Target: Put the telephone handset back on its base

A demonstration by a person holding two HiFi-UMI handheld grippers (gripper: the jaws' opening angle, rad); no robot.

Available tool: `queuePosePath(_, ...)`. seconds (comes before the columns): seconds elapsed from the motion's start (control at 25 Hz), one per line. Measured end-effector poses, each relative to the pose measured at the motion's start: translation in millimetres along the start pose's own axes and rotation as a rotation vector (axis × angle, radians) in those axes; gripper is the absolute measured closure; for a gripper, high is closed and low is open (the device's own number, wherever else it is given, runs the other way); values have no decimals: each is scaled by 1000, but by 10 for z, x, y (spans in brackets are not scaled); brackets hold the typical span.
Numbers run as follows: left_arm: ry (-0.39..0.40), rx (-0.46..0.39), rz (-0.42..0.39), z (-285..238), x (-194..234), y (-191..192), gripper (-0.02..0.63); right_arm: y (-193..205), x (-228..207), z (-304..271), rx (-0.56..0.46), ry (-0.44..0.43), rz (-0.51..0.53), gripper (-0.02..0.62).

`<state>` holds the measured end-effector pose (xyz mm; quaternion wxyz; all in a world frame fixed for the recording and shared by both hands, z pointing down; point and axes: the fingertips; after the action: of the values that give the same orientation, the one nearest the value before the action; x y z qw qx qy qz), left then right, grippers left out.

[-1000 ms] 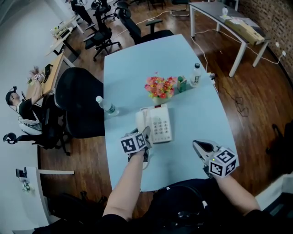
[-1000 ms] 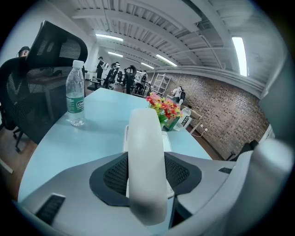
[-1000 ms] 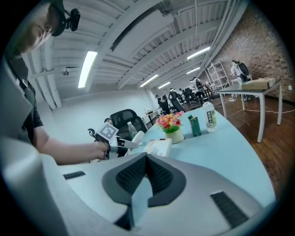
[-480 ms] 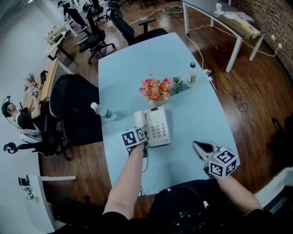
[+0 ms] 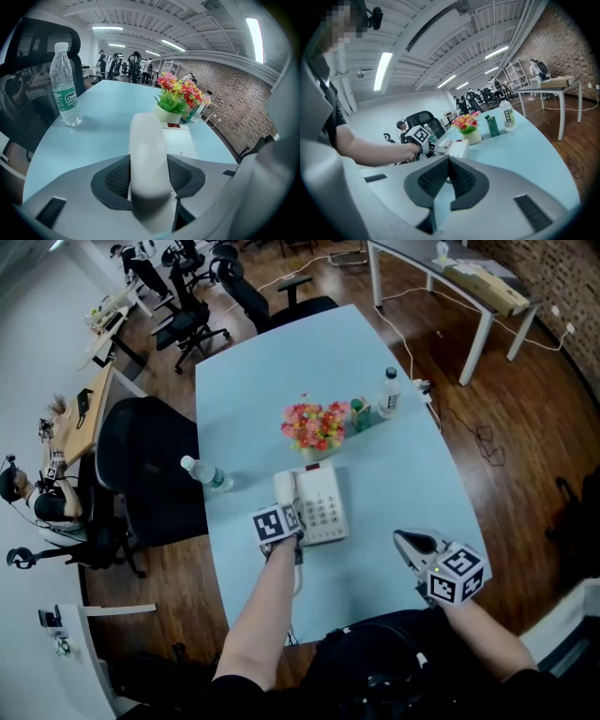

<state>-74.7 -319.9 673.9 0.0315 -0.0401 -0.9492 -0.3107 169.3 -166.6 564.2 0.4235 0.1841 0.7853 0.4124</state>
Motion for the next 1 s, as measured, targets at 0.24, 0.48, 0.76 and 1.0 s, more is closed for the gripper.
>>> queuePosePath(0.24, -35, -1, -18, -23, 0, 10, 388, -23, 22, -10, 8, -3, -11, 576)
queuePosePath(0.48, -41, -22, -24, -10, -3, -13, 382, -11, -5, -14, -3, -1, -6, 576)
queuePosePath(0.76, -31, -108, -6, 289, -14, -200, 377, 6, 5, 3, 0, 5, 8, 576)
queuePosePath(1.0, 11, -176, 9, 621, 71, -240, 380, -51, 191, -99, -11, -21, 24, 577)
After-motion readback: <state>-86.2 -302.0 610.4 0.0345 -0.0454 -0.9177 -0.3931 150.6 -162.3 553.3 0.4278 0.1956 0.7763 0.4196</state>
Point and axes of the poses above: the fingertips, and each gripper's own axes: z backward along the fingers, x to its left, y out of its underside, and after that the axes turned 12 degrees about -y, right-handed
